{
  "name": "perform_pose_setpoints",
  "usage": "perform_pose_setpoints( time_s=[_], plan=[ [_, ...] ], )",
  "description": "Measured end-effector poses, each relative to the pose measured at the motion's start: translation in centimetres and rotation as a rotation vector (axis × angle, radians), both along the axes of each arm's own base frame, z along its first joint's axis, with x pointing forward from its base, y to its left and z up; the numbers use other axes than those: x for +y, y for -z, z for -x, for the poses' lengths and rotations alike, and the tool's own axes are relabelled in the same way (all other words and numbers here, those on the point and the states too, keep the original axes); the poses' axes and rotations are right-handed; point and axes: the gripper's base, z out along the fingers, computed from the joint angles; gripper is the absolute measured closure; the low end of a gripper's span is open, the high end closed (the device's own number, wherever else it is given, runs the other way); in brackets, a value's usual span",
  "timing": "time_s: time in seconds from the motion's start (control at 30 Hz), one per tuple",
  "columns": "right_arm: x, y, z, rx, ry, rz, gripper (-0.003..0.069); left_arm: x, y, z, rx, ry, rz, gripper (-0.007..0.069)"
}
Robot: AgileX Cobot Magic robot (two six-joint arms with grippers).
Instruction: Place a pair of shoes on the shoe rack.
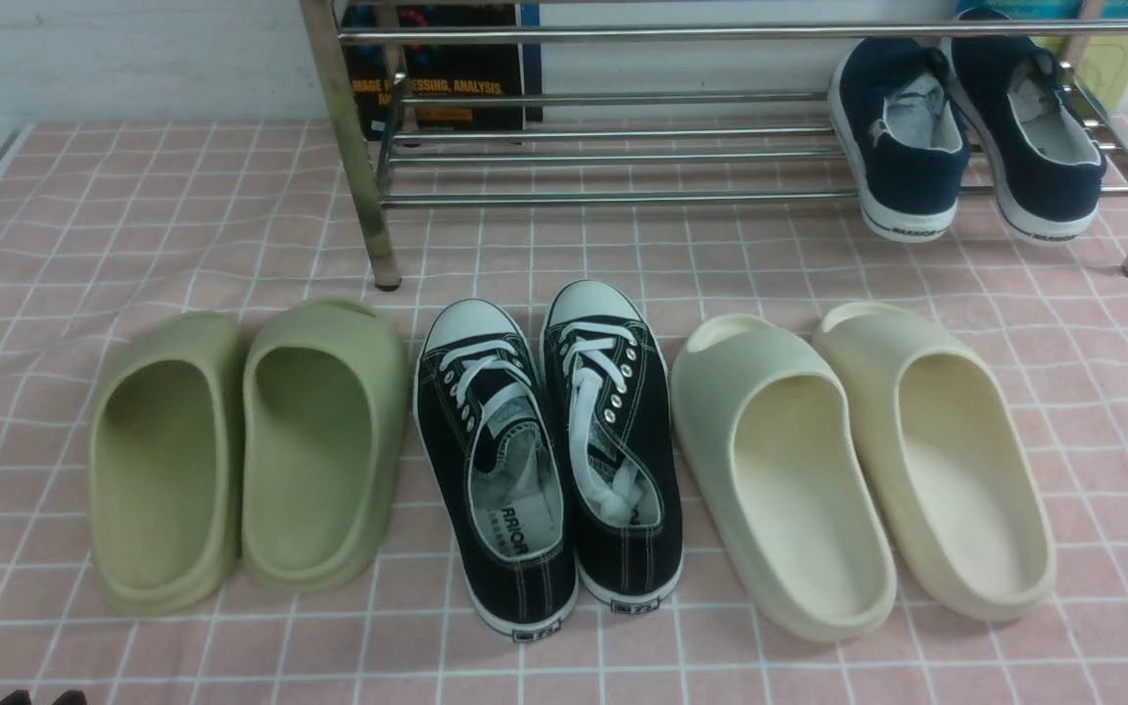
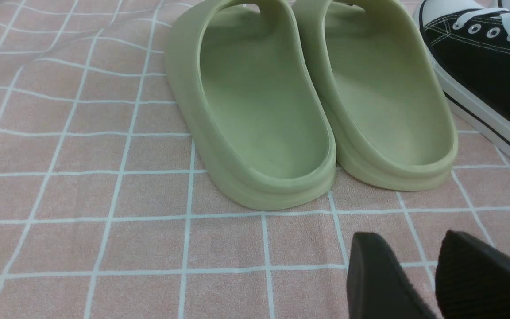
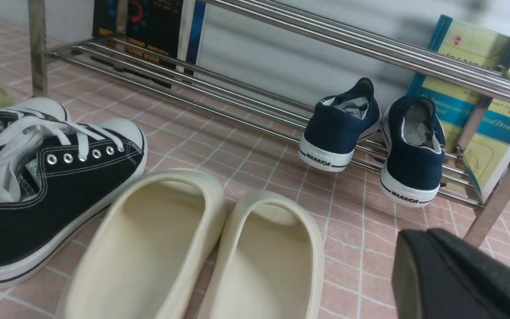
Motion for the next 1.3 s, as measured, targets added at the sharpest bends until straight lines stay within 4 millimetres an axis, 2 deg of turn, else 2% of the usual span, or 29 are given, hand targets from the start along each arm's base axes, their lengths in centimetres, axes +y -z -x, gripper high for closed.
perform_pose_setpoints(
  time_s=[0.23, 0.37, 0.47, 0.53, 0.57, 0.67, 0.9, 1.3],
  plan=[
    [-0.1, 1.0, 0.2, -0.007, 0.009, 0.007, 0.0650, 0.0, 0.0, 0.0, 0.000, 0.000, -0.001, 0.0384],
    [-0.6, 3.0, 0.3, -0.047, 0.065, 0.060, 0.0650, 0.0, 0.0, 0.0, 0.000, 0.000, -0.001, 0.0384],
    [-1.0, 4.6, 0.4, -0.074, 0.109, -0.035, 0.0659, 0.0, 0.0, 0.0, 0.000, 0.000, -0.001, 0.0384],
    [-1.1, 4.9, 0.4, -0.060, 0.113, -0.100, 0.0662, 0.0, 0.0, 0.0, 0.000, 0.000, -0.001, 0.0384],
    [-1.1, 5.1, 0.4, -0.037, 0.116, -0.195, 0.0666, 0.0, 0.0, 0.0, 0.000, 0.000, -0.001, 0.0384],
    [-1.1, 5.7, 0.4, 0.049, 0.138, -0.307, 0.0667, 0.0, 0.0, 0.0, 0.000, 0.000, -0.001, 0.0384],
    [-1.0, 7.6, 0.7, 0.265, 0.169, -0.328, 0.0667, 0.0, 0.0, 0.0, 0.000, 0.000, -0.001, 0.0384],
    [-0.9, 7.7, 0.8, 0.303, 0.167, -0.320, 0.0664, 0.0, 0.0, 0.0, 0.000, 0.000, -0.001, 0.0384]
  ],
)
